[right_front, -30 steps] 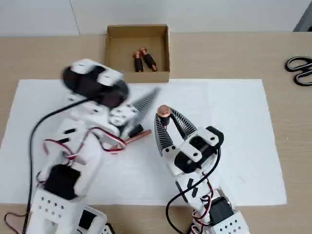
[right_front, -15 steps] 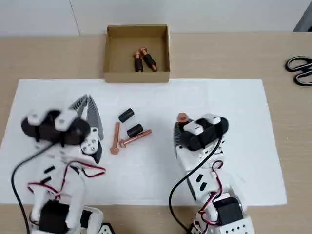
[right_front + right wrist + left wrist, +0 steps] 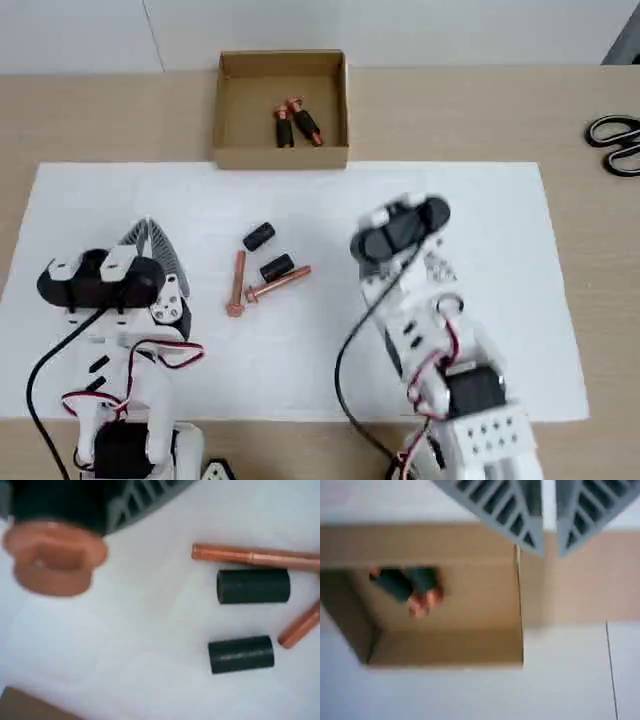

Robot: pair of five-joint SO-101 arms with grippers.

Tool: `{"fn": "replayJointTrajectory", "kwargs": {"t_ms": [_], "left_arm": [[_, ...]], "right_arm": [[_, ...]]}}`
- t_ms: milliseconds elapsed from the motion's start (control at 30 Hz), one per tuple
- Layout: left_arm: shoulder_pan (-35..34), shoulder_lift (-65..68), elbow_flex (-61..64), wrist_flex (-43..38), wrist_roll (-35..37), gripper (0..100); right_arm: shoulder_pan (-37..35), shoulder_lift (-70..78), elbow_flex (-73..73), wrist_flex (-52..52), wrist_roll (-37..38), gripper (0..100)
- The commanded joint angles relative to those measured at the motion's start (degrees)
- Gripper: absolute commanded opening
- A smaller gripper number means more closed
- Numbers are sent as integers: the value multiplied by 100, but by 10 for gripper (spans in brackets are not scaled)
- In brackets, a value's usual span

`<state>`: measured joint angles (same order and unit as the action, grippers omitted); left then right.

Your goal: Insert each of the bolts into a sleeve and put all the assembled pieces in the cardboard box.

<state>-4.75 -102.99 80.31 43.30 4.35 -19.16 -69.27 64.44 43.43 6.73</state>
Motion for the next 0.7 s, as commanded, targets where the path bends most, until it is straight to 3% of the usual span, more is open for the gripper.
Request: {"fn": "replayJointTrajectory", "kwargs": {"t_ms": [0, 133, 300, 467, 667], "left_arm": [[-62, -44, -418, 703, -9, 7], [-62, -53, -752, 1196, -132, 7], [-62, -53, -804, 1231, -563, 7], [-62, -53, -804, 1231, -571, 7], [-62, -53, -804, 1231, -563, 7]], "right_arm": [[40, 1710, -1618, -13, 70, 5], [40, 3618, -3182, -22, 70, 5], [40, 5675, -5240, -13, 88, 5], [31, 7424, -7218, -13, 703, 5], [31, 9270, -9433, -22, 782, 5]]}}
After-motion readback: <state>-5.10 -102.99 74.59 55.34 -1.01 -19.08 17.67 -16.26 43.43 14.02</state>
